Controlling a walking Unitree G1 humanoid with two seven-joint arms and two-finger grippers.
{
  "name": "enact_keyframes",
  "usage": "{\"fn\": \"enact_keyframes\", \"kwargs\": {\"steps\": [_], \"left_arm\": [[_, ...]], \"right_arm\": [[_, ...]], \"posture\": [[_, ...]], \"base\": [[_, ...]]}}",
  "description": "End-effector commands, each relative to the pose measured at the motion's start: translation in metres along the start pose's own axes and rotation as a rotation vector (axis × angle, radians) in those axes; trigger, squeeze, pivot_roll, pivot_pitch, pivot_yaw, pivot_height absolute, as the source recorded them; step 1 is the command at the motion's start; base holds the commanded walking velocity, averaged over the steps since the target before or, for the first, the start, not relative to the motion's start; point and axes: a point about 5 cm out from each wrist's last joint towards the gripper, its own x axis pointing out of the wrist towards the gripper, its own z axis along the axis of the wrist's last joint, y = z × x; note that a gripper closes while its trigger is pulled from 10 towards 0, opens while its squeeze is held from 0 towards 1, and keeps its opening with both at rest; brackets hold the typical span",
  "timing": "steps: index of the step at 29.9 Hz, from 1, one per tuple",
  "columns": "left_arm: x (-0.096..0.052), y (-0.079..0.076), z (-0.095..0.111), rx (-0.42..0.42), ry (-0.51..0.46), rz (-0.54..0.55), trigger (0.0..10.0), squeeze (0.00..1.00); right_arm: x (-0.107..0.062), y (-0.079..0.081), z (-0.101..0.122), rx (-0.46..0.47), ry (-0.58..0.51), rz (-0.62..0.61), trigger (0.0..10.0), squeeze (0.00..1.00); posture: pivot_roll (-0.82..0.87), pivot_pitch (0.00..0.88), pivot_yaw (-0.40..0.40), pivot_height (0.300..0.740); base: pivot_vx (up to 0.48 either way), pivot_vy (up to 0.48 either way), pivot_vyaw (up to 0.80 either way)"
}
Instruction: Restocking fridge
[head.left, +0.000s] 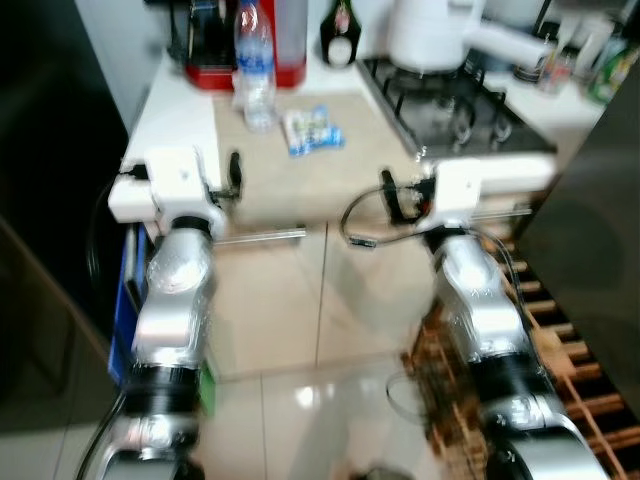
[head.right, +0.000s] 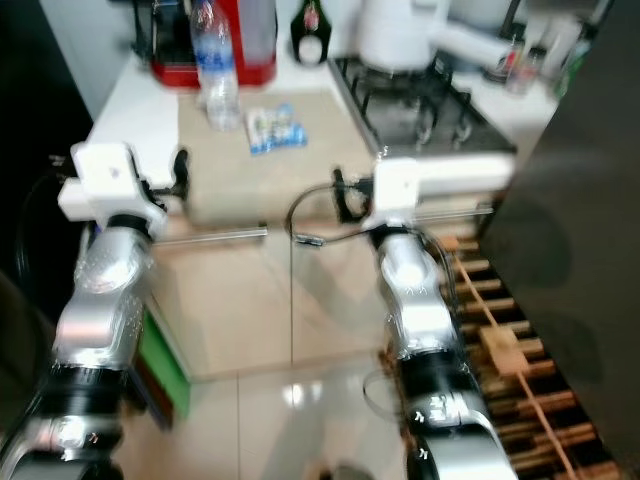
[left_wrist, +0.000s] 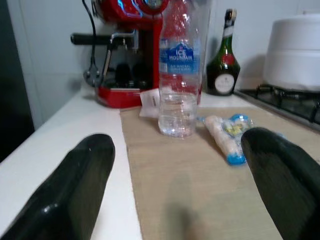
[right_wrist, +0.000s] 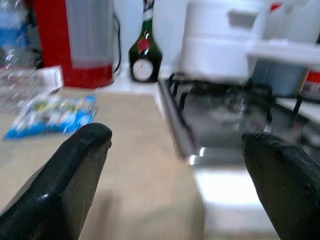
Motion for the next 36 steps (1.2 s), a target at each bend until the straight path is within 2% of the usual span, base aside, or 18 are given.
{"fn": "enact_keyframes", "kwargs": {"steps": [1, 9, 14, 17, 18, 19, 20, 22, 24, 26, 30, 34, 36], "left_arm": [[0.002, 0.006, 0.006, 0.009, -0.017, 0.013, 10.0, 0.00], [0.009, 0.003, 0.028, 0.015, -0.094, -0.020, 10.0, 0.00], [0.014, 0.002, 0.040, 0.028, -0.138, -0.028, 10.0, 0.00], [0.023, 0.008, 0.057, 0.055, -0.174, -0.016, 10.0, 0.00], [0.023, 0.008, 0.057, 0.055, -0.174, -0.016, 10.0, 0.00], [0.034, 0.016, 0.080, 0.092, -0.235, -0.035, 10.0, 0.00], [0.034, 0.016, 0.080, 0.092, -0.235, -0.035, 10.0, 0.00], [0.046, 0.027, 0.101, 0.110, -0.262, -0.039, 10.0, 0.00], [0.055, 0.031, 0.117, 0.085, -0.270, -0.065, 10.0, 0.00], [0.057, 0.032, 0.121, 0.077, -0.273, -0.078, 10.0, 0.00], [0.077, 0.027, 0.137, -0.033, -0.247, -0.164, 10.0, 0.00], [0.093, 0.007, 0.135, -0.087, -0.181, -0.291, 10.0, 0.00], [0.099, -0.008, 0.133, -0.170, -0.130, -0.371, 10.0, 0.00]], "right_arm": [[0.005, 0.009, 0.015, -0.002, -0.064, 0.018, 10.0, 1.00], [0.011, 0.002, 0.045, -0.010, -0.187, -0.025, 10.0, 1.00], [0.012, 0.000, 0.051, -0.002, -0.211, -0.035, 10.0, 1.00], [0.011, 0.001, 0.050, 0.000, -0.208, -0.035, 10.0, 1.00], [0.011, 0.001, 0.050, 0.000, -0.208, -0.035, 10.0, 1.00], [0.009, 0.002, 0.048, 0.008, -0.205, -0.026, 10.0, 1.00], [0.009, 0.002, 0.048, 0.008, -0.205, -0.026, 10.0, 1.00], [0.004, 0.001, 0.044, 0.014, -0.193, -0.019, 10.0, 1.00], [-0.001, -0.002, 0.040, 0.018, -0.176, -0.023, 10.0, 1.00], [-0.003, -0.003, 0.038, 0.019, -0.171, -0.025, 10.0, 1.00], [-0.012, -0.008, 0.029, 0.030, -0.141, -0.050, 10.0, 1.00], [-0.019, -0.003, 0.027, 0.046, -0.137, -0.050, 10.0, 1.00], [-0.023, 0.001, 0.027, 0.052, -0.142, -0.035, 10.0, 1.00]], "posture": [[-0.05, 0.000, -0.008, 0.740], [-0.06, 0.000, 0.000, 0.740], [-0.06, 0.000, 0.004, 0.740], [-0.06, 0.000, 0.006, 0.740], [-0.06, 0.000, 0.006, 0.740], [-0.06, 0.000, 0.008, 0.740], [-0.06, 0.000, 0.008, 0.740], [-0.06, 0.000, 0.011, 0.740], [-0.06, 0.000, 0.013, 0.740], [-0.07, 0.000, 0.021, 0.740], [-0.09, 0.000, 0.038, 0.740], [-0.11, 0.000, 0.057, 0.740], [-0.13, 0.000, 0.063, 0.740]], "base": [[0.480, 0.000, 0.00], [0.480, 0.000, 0.00], [0.480, 0.000, 0.00], [0.000, 0.000, 0.00], [0.000, 0.000, 0.00], [0.000, 0.000, 0.00], [0.000, 0.000, 0.00], [0.000, 0.000, 0.00], [0.000, 0.000, 0.00], [0.000, 0.000, 0.00], [0.000, 0.000, 0.00], [0.000, 0.000, 0.00], [0.000, 0.000, 0.00]]}}
